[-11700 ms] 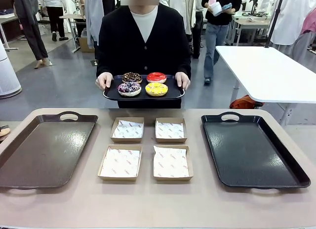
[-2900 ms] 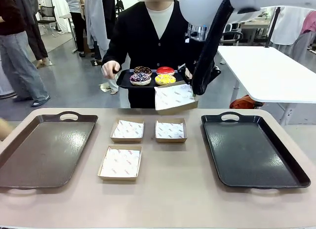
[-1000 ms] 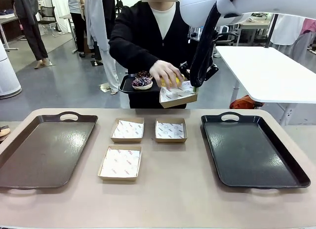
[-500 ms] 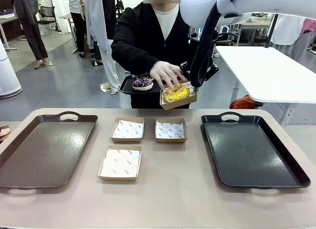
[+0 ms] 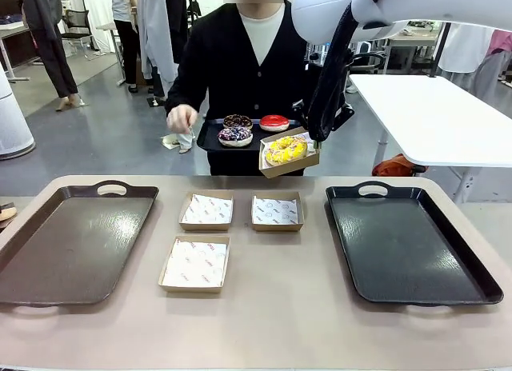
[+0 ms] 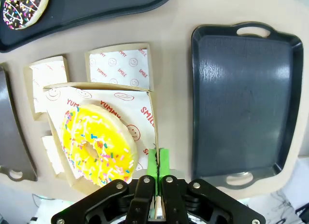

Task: Individually package the donuts and arrange them on the tray.
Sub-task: Place the picked Paper togo box on the Handle tray while simultaneously picking up another Paper togo box from the table with the other hand.

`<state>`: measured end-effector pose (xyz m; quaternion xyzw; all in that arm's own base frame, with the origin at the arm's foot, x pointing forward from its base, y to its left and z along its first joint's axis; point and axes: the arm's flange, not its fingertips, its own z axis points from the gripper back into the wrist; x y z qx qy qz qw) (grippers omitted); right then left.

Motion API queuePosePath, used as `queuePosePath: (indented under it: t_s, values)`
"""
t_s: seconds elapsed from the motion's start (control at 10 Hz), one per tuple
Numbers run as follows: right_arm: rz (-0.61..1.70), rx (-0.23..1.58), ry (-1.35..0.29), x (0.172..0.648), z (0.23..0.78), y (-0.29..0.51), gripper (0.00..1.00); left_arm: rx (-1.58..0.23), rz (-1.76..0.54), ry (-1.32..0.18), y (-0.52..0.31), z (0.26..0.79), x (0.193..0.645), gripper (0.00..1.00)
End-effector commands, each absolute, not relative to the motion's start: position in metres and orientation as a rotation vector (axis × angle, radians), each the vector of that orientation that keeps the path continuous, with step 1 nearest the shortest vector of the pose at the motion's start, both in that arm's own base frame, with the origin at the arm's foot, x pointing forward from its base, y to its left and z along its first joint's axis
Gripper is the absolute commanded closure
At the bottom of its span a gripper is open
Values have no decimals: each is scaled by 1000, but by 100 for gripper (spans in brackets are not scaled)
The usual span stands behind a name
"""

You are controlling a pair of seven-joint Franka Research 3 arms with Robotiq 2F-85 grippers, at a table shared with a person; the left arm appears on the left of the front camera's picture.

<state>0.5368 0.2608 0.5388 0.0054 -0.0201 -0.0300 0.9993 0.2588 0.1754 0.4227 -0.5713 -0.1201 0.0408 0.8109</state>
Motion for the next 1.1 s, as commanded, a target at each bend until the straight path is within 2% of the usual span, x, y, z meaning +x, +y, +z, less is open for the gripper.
queuePosePath:
  t_s: [0.0,0.6,0.8,1.0]
  values:
    - [-62,8,-38,532,537,258,100,-1229,94,-262,175,424,258,0]
    - [-60,11,-40,537,539,261,99,-1221,87,-256,175,423,259,0]
    - [26,10,-48,508,558,235,99,-1104,54,-222,151,459,264,0]
    - [69,39,-61,484,578,190,99,-981,42,-166,116,497,298,0]
